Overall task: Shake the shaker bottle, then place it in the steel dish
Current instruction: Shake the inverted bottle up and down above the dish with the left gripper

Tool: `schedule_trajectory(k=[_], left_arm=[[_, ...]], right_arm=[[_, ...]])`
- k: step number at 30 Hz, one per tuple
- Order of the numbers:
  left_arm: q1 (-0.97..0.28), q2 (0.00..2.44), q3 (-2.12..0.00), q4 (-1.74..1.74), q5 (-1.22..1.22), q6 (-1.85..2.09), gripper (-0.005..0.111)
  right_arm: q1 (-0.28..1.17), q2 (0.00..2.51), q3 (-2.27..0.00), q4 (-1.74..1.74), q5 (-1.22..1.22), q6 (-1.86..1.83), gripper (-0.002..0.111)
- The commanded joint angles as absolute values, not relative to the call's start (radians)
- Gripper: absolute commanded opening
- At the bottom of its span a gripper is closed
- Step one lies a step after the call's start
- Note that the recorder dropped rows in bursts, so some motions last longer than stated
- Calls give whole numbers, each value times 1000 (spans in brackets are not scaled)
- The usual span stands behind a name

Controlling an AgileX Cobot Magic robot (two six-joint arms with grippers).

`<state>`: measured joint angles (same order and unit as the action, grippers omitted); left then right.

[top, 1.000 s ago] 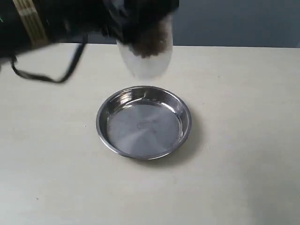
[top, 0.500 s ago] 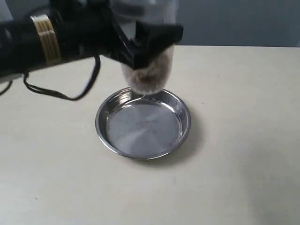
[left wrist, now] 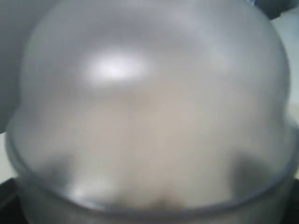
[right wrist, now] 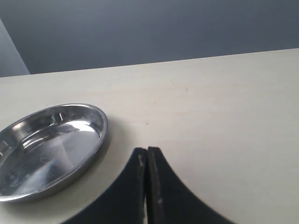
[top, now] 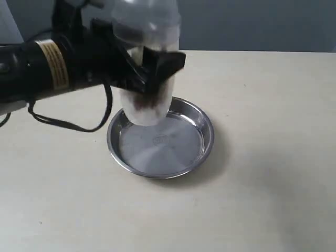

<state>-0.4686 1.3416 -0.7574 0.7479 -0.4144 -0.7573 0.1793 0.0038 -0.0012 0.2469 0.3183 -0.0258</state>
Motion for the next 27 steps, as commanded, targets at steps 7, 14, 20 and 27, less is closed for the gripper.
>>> schedule_trajectory(k=[7,14,20,27], left_arm=[[-476,1351,-729,694,-604,-837,0],[-500,1310,-821,685,-365,-752,0],[-500,1270,-831,669,-710,-744,0],[-518,1372,-745,626,-658,-755,0]], right_arm=[[181,0,0,247,306,-26,-1],[181,0,0,247,306,-26,-1],[181,0,0,247,306,-26,-1],[181,0,0,247,306,-26,-1]])
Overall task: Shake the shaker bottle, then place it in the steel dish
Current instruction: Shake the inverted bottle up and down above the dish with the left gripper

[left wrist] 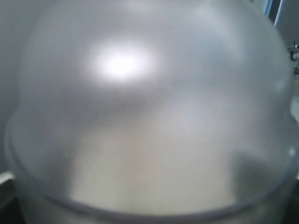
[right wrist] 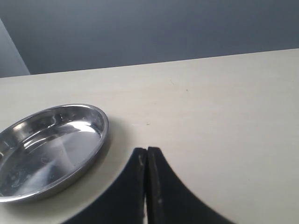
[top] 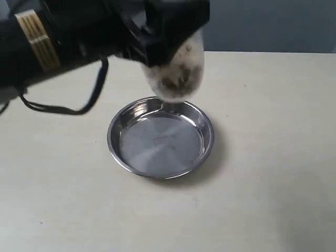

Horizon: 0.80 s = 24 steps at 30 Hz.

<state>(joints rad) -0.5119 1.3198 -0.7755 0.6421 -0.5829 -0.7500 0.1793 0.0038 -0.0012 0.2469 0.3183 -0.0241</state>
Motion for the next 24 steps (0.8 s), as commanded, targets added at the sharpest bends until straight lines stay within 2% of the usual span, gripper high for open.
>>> schedule_trajectory(k=[1,3,7,10,12,16,18,21,24], left_arm=[[-518,1344,-765,628,-752,-723,0],[-520,1283,-804,634,-757,-642,0],[-517,1354,-748,577,-473,-636,0],[-511,1294,-791,588,-630,-618,0],[-511,1233,-846,603,-625,-600,0],[-528,1299,-753,602,-296,-660,0],[-528,1320,-720,604,-360,-700,0],[-528,1222,-798,616,-583,-690,0],[-528,1155,-873,634,-391,-645,0]], right_arm=[[181,0,0,247,306,-26,-1],[181,0,0,247,306,-26,-1],[181,0,0,247,306,-26,-1],[181,0,0,247,306,-26,-1],[181,0,0,247,306,-26,-1],[181,0,0,247,306,-26,-1],[181,0,0,247,306,-26,-1],[181,0,0,247,306,-26,-1],[181,0,0,247,306,-26,-1]])
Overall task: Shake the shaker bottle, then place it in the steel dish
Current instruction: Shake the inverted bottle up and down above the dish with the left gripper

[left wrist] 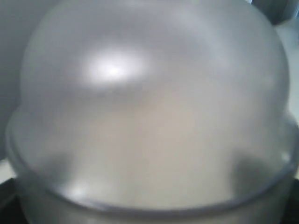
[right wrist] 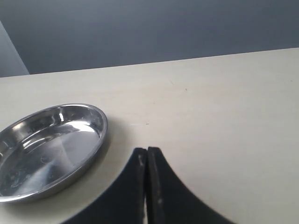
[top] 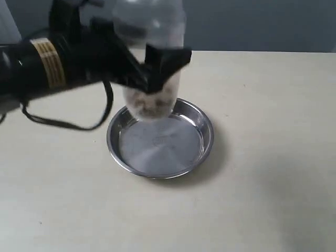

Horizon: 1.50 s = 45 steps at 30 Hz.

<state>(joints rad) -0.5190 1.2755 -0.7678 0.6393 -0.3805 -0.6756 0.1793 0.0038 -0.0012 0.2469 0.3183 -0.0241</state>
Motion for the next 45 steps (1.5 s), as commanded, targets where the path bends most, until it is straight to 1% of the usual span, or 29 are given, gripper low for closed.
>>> schedule_trajectory(k=[1,3,5,7,9,10,12,14,15,16,18,20,21,22,24,25,27,29,30,32,33,34,36,38,40,41,43,44,45], left_arm=[[-530,1172,-843,634,-293,-650,0],[-530,1246,-754,598,-218,-654,0],[-530,1276,-708,545,-287,-654,0],[-533,1224,-749,571,-446,-654,0],[-533,1157,-860,578,-483,-652,0],[-533,1129,-905,601,-441,-648,0],[-533,1128,-901,620,-284,-651,0],[-533,1198,-793,586,-166,-656,0],[-533,1242,-756,548,-176,-666,0],[-533,1265,-727,525,-237,-676,0],[-538,1247,-737,562,-420,-673,0],[-541,1193,-822,566,-578,-676,0],[-541,1173,-863,568,-579,-677,0],[-541,1154,-906,575,-534,-677,0],[-541,1152,-912,591,-365,-676,0],[-541,1174,-878,609,-293,-684,0],[-541,1239,-802,600,-261,-741,0],[-541,1276,-733,616,-342,-770,0],[-541,1270,-733,633,-397,-770,0],[-541,1212,-786,641,-566,-770,0],[-541,1176,-829,646,-622,-770,0],[-541,1145,-859,660,-626,-770,0],[-541,1125,-870,731,-533,-774,0],[-541,1181,-789,767,-367,-828,0],[-535,1273,-693,684,-321,-835,0],[-528,1307,-657,635,-380,-827,0],[-528,1314,-651,651,-595,-795,0],[-533,1292,-693,644,-699,-773,0],[-539,1262,-739,632,-724,-763,0]], right_arm=[[181,0,0,247,306,-26,-1],[181,0,0,247,306,-26,-1],[181,0,0,247,306,-26,-1],[181,0,0,247,306,-26,-1],[181,0,0,247,306,-26,-1],[181,0,0,247,306,-26,-1],[179,0,0,247,306,-26,-1],[179,0,0,247,306,-26,-1],[179,0,0,247,306,-26,-1],[179,0,0,247,306,-26,-1],[179,0,0,247,306,-26,-1],[181,0,0,247,306,-26,-1],[181,0,0,247,306,-26,-1],[181,0,0,247,306,-26,-1],[181,0,0,247,306,-26,-1],[181,0,0,247,306,-26,-1],[181,0,0,247,306,-26,-1],[181,0,0,247,306,-26,-1],[181,0,0,247,306,-26,-1],[181,0,0,247,306,-26,-1],[181,0,0,247,306,-26,-1],[180,0,0,245,306,-26,-1],[180,0,0,245,306,-26,-1],[180,0,0,245,306,-26,-1],[180,0,0,245,306,-26,-1],[180,0,0,245,306,-26,-1],[180,0,0,245,306,-26,-1],[180,0,0,245,306,-26,-1],[180,0,0,245,306,-26,-1]])
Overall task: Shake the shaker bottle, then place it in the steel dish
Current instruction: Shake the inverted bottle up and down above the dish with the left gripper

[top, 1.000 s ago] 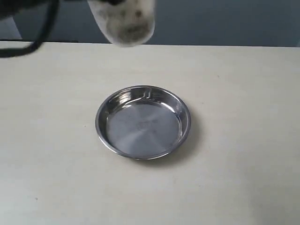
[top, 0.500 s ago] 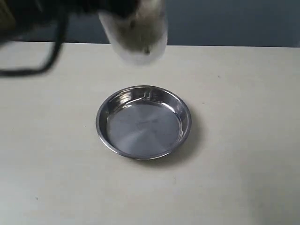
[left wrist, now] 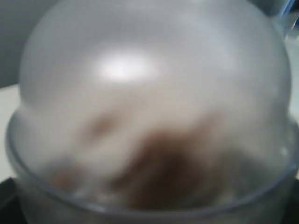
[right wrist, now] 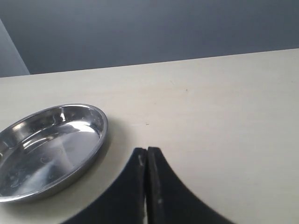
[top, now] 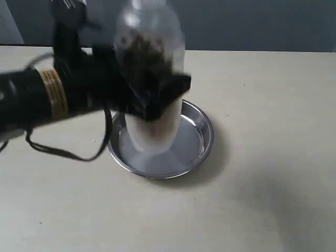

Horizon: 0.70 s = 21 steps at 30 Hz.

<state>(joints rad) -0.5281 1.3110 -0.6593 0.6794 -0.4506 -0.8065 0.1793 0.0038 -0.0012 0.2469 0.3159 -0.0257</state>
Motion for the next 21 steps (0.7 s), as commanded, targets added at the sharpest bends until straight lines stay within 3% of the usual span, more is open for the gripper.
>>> schedule_trajectory(k=[1,2,5,9,11,13,15,17,21], left_arm=[[-541,1227,-788,617,-675,-752,0],[-541,1176,-871,620,-499,-714,0],[-541,1262,-768,593,-359,-706,0],[-541,1198,-902,614,-699,-695,0],[-541,1186,-966,638,-402,-702,0],[-546,1238,-905,691,-293,-780,0],[-551,1318,-798,701,-336,-857,0],[-551,1358,-739,707,-571,-851,0],[-551,1218,-891,750,-567,-812,0]], right_arm=[[180,0,0,245,306,-26,-1],[180,0,0,245,306,-26,-1],[180,0,0,245,306,-26,-1],[181,0,0,245,304,-26,-1],[181,0,0,245,304,-26,-1],[181,0,0,245,304,-26,-1],[181,0,0,245,304,-26,-1],[179,0,0,245,304,-26,-1],[181,0,0,245,304,-26,-1]])
